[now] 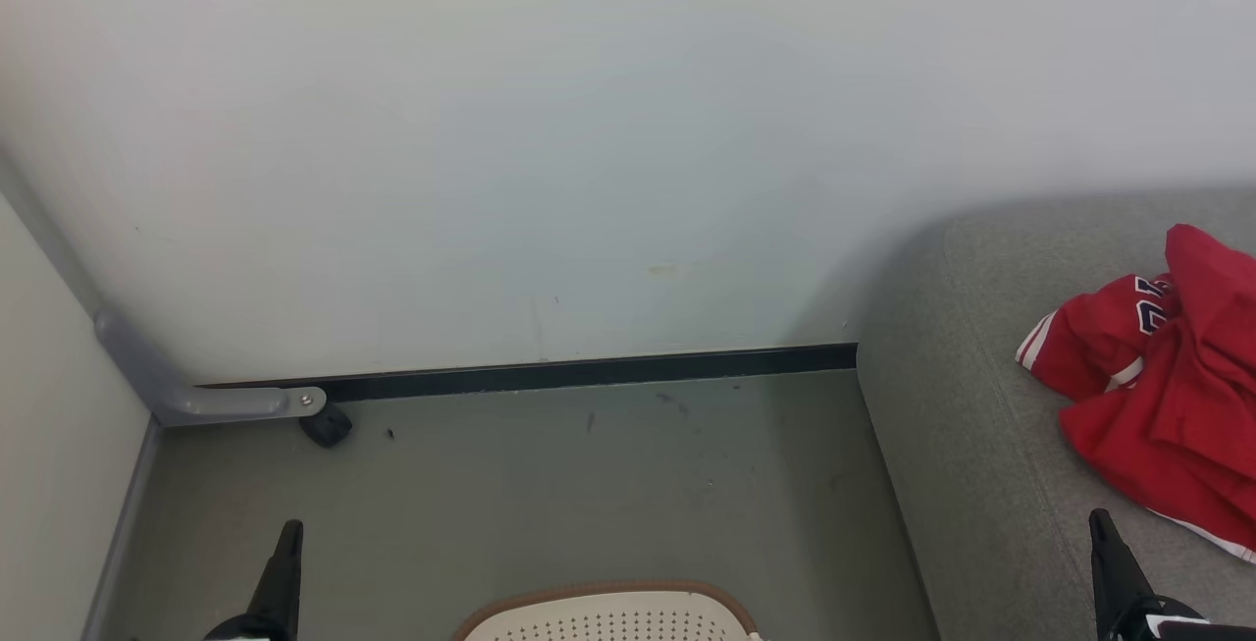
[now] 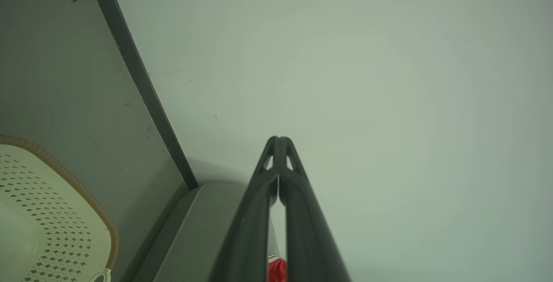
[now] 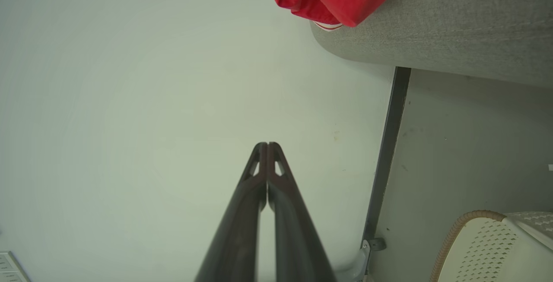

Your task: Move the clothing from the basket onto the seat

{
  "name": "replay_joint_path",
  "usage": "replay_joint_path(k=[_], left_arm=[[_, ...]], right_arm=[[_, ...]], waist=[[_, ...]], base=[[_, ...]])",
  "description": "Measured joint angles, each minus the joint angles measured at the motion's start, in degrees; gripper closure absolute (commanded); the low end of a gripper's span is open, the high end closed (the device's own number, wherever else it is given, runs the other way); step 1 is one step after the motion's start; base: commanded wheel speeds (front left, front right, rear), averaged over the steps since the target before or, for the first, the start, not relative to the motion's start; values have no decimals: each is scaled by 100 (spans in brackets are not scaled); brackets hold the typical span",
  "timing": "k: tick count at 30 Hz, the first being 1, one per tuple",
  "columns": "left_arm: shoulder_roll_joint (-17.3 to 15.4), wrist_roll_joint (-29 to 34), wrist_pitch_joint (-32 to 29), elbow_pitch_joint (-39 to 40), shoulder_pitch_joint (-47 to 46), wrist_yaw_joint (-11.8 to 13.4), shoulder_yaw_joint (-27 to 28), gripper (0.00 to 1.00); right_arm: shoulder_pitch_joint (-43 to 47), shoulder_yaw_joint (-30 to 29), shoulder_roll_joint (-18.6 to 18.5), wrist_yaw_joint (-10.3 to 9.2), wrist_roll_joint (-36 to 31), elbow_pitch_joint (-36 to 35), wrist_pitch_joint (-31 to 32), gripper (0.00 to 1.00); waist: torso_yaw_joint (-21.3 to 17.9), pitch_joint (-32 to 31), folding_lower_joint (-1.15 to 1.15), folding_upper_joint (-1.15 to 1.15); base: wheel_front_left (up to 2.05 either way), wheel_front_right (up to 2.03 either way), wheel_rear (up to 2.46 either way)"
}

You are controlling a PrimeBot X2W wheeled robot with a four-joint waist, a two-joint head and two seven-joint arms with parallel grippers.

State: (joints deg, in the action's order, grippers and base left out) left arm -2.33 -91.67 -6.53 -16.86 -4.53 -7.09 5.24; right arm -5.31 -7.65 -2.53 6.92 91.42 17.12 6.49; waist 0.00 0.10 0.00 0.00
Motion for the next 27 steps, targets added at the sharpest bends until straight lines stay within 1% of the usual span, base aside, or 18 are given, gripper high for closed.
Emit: replay_joint_path(k=[27], left_arm=[[3, -3, 1, -1, 0, 0, -1, 100]], right_arm=[[0, 0, 2, 9, 0, -1, 0, 100]], waist=[[0, 0, 0, 0]], base=[[0, 0, 0]])
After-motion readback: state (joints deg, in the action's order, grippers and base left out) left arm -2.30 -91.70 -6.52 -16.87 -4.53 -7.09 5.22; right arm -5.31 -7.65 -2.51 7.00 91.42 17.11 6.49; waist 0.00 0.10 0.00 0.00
